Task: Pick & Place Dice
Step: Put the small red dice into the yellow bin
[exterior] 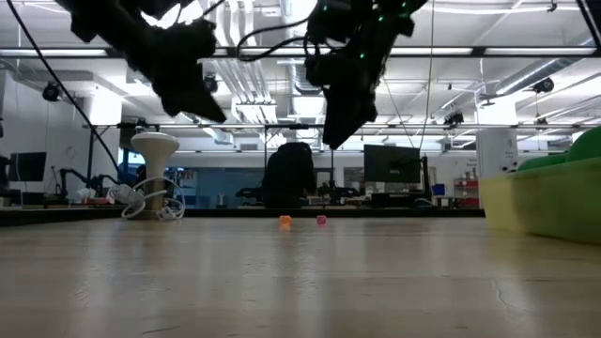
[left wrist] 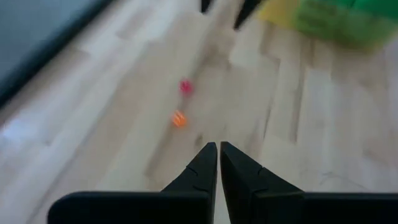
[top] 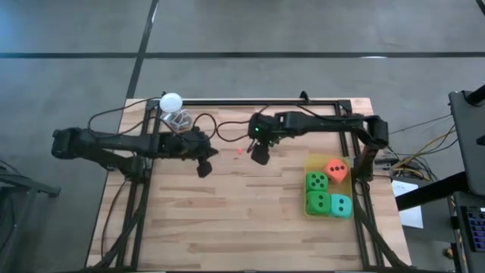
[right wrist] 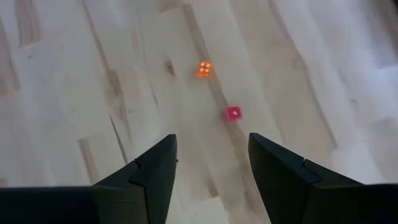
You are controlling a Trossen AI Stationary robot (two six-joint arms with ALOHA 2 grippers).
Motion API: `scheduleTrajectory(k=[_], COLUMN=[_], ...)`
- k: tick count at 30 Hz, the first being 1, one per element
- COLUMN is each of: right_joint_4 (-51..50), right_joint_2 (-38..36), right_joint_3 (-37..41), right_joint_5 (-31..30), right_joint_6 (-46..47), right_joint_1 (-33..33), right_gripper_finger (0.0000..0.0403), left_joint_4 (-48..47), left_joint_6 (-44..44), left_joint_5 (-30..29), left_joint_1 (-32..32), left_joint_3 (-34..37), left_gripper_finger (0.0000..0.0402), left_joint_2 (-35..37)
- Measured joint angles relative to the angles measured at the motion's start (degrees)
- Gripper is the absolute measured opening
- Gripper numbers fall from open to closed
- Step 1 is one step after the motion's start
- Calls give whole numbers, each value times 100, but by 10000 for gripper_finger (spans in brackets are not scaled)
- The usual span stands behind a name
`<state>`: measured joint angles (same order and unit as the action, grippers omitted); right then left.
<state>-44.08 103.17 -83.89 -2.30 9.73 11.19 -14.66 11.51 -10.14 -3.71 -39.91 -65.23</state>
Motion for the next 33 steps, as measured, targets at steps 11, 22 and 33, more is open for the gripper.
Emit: scheduleTrajectory(k=[11, 22, 33], right_joint_4=[568, 679, 734], right_joint_2=[761, 1327, 1212], right_joint_3=[-97, -67, -21], right_joint_5=[583, 536, 583], right_joint_6=[-991, -1341, -1578], right_joint_1=[313, 645, 746], right_gripper_finger=[192, 192, 192], left_joint_4=[714, 2021, 1987], left_joint_6=[-710, -841, -884], left_joint_5=[998, 1574, 1576], left_joint_1=[-229, -240, -328], left_joint_3=[760, 653, 381], left_gripper_finger=[26, 26, 25], left_joint_2=[30, 32, 0])
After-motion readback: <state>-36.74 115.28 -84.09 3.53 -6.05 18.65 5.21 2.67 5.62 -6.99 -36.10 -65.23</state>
